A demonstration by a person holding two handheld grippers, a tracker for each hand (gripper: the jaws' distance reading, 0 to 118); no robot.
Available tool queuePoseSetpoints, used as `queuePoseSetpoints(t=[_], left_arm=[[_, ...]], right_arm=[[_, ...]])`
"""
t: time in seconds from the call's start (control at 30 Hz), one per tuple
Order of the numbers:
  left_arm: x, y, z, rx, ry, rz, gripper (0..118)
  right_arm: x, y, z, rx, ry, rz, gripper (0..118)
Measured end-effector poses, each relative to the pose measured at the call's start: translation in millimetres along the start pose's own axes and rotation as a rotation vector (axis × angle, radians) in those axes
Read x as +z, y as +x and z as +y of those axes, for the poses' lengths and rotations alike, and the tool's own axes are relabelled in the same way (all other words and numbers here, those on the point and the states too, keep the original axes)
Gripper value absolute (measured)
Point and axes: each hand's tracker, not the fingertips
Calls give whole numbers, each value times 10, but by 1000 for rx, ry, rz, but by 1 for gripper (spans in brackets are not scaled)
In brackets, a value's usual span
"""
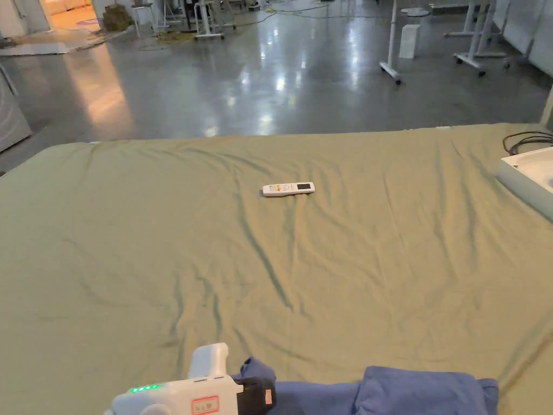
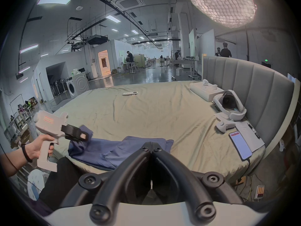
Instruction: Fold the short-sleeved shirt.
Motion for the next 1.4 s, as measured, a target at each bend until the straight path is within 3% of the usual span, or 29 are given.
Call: queuePoseSetpoints(t=[0.03,0.07,0.1,0.27,0.33,0.4,0.43,0.47,0.5,0.57,0.67,0.73,0.83,0.87,0.9,0.93,0.97,1.0,1.2,1.3,1.4], left_arm=[[-122,68,-17,-21,-13,10,34],[-242,107,-30,-30,-23,49,60],[-315,122,-33,-36,-37,77,69],[160,165,4,59,178,-217,69],[397,130,37,108,246,-153,69],[388,30,17,160,238,-78,61],[311,-13,9,151,211,-105,49],[184,-46,-40,170,161,-129,21],[55,-60,-108,214,94,-121,12],[-284,-48,-219,277,-6,-178,12],[-682,46,-419,242,-126,-159,10],[-757,93,-445,149,-67,-109,5],[-638,23,-375,256,-84,-164,6],[-550,8,-346,263,-66,-195,14],[-384,-15,-309,242,-25,-206,31],[-224,-61,-274,217,23,-216,55],[-18,-132,-211,203,73,-248,86],[135,-224,-159,209,91,-265,98],[801,-1076,-33,370,158,-266,100],[687,-1432,-80,478,53,-251,100],[338,-1671,-140,532,-67,-365,99]], right_arm=[[23,29,-21,-1,3,-11,0],[38,68,-41,-7,-1,-15,0],[43,106,-62,-15,-7,-24,0],[49,250,-145,-82,-12,-54,0],[30,289,-145,-125,-13,-31,0],[17,307,-152,-152,-1,-28,0],[13,315,-151,-162,1,-21,0],[4,313,-146,-169,0,-15,0],[6,308,-144,-172,0,-15,0],[17,300,-140,-166,-2,-14,0],[52,273,-129,-133,-14,-23,0],[72,254,-125,-112,-17,-27,0],[55,237,-120,-106,-20,-19,0],[43,225,-110,-107,-20,-14,0],[38,211,-96,-106,-21,-10,0],[41,195,-86,-103,-19,-7,0],[46,177,-79,-99,-13,-2,0],[40,172,-89,-98,-9,5,0],[-10,104,-112,-87,-23,37,0],[-19,81,-121,-89,-32,42,0],[-25,86,-120,-81,-45,39,0]])
